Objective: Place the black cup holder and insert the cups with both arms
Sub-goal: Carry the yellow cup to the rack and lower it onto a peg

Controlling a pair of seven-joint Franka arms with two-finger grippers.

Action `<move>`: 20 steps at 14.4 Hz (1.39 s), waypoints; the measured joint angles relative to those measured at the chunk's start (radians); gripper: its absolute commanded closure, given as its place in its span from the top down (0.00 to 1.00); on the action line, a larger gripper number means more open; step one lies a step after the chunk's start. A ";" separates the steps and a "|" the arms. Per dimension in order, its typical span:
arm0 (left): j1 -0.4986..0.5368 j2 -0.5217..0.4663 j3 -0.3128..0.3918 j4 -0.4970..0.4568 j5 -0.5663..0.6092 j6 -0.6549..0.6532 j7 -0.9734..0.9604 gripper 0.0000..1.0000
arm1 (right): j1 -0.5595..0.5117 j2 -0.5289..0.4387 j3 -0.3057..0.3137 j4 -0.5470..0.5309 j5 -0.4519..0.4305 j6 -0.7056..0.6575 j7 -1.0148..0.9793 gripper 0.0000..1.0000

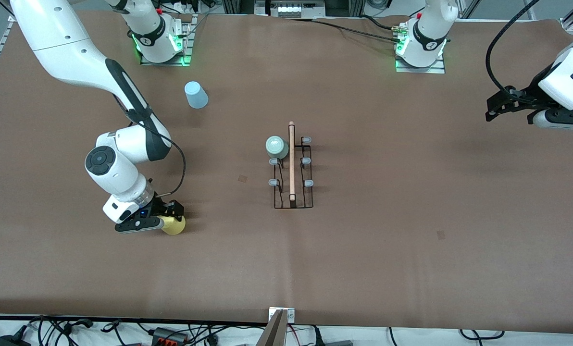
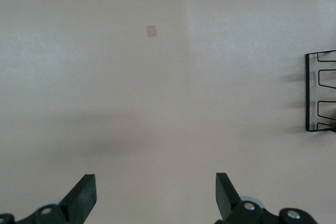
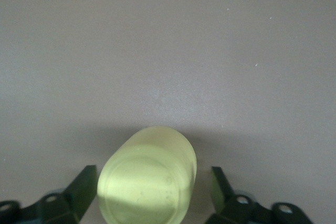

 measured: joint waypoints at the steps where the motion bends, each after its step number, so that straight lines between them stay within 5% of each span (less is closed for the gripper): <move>1: 0.000 0.000 0.000 0.000 0.000 0.000 0.000 1.00 | 0.002 0.000 0.000 0.001 0.000 0.000 -0.001 0.38; 3: 0.000 0.000 0.000 0.000 0.000 0.000 0.000 1.00 | 0.009 -0.002 0.000 0.009 -0.007 0.000 -0.005 0.24; 8: -0.002 0.000 -0.001 0.000 0.000 0.000 0.000 1.00 | 0.063 -0.137 -0.004 0.046 -0.011 -0.280 0.025 0.23; 12: -0.004 0.000 -0.002 0.001 0.000 0.000 0.000 1.00 | 0.174 -0.329 0.001 0.043 0.027 -0.490 0.335 0.23; 20: -0.005 0.000 -0.002 0.001 0.000 0.000 0.000 1.00 | 0.459 -0.293 0.006 0.064 0.055 -0.343 0.925 0.23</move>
